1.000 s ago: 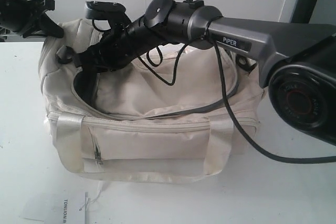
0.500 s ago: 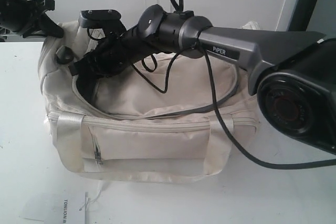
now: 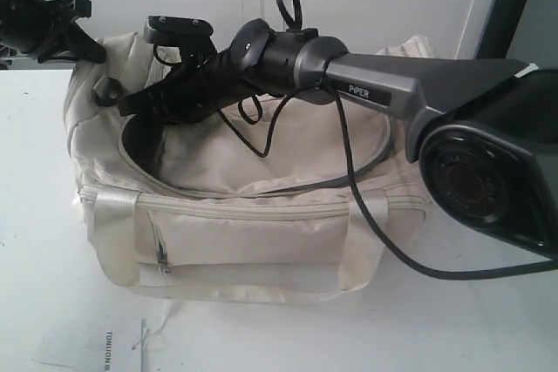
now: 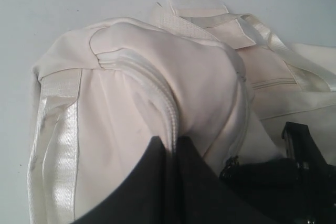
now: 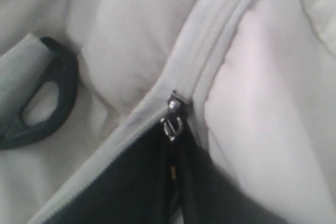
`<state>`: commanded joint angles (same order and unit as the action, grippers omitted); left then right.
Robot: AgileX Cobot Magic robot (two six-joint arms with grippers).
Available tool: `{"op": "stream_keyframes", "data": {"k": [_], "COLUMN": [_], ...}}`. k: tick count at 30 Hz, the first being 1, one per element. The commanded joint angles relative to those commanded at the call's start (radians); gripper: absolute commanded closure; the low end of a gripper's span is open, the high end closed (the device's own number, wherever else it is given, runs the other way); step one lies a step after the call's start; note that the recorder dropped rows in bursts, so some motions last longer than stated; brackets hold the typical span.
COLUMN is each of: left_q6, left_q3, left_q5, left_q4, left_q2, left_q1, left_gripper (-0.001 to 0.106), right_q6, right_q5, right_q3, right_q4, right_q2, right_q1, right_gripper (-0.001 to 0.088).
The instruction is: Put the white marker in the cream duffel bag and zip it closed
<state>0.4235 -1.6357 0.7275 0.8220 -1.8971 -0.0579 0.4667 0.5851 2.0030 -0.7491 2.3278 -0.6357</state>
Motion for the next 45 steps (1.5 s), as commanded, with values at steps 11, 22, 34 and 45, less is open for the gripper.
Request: {"op": "stream_keyframes", "data": {"k": [11,22,34,45], "left_q6": [0.000,0.000,-0.004,0.003], "left_q3": [0.000,0.000,0.000,0.000], "left_q5": [0.002,-0.002,-0.025,-0.021], "left_q4": [0.000,0.000,0.006,-0.015], "left_q2": [0.000,0.000,0.000,0.000], "left_q1": [0.000,0.000,0.000,0.000], "left_gripper": [0.105,0.105,0.105,0.051], "right_q6": [0.000,0.029,0.071,0.101], "right_q5": [0.144,0.305,0.400,0.111], "right_q3": [0.000,0.000,0.000,0.000], "right_q4": [0.021,0.021,0.019,0.023], "right_q2": [-0.095,-0.095,-0.096,-0.094], "right_q1": [0.047,0.049,0.049,0.049], "right_gripper": [0.0868,0.0868,0.0868,0.0868]}}
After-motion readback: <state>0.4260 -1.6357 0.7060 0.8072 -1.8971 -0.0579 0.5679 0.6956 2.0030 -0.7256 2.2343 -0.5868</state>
